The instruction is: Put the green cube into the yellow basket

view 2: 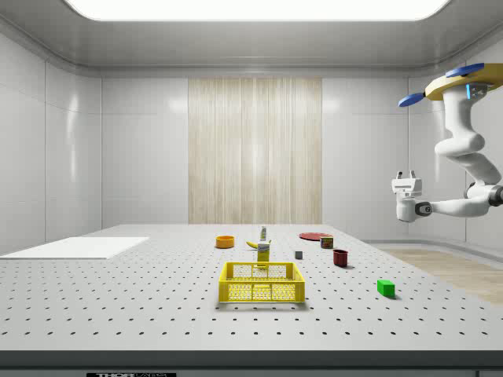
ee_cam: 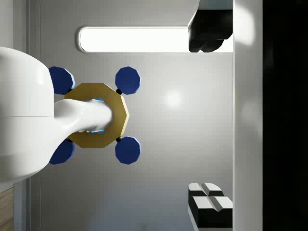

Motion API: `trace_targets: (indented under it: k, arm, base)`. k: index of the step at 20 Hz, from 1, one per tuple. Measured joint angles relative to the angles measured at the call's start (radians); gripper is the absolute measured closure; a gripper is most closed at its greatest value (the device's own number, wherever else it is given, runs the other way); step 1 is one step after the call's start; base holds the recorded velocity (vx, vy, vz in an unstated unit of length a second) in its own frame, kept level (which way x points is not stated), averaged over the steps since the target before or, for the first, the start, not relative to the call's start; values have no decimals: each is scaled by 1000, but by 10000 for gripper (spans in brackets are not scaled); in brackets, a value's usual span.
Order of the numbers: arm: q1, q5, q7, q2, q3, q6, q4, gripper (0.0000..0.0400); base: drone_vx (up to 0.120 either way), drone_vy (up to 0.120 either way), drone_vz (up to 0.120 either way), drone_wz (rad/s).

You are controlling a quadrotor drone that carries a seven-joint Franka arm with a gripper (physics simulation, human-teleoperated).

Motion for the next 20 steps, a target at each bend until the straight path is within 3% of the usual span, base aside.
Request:
trace_targets:
  k: [3,10,20]
  arm:
    - [-2,1,-1,7,1,-53,63,0]
    - [-4,2,-2,53,2,-145,206,0]
    - [-6,2,-3,84,3,-189,289,0]
  base:
    - [27,120,0,0]
    - [120,120,0,0]
    - [120,120,0,0]
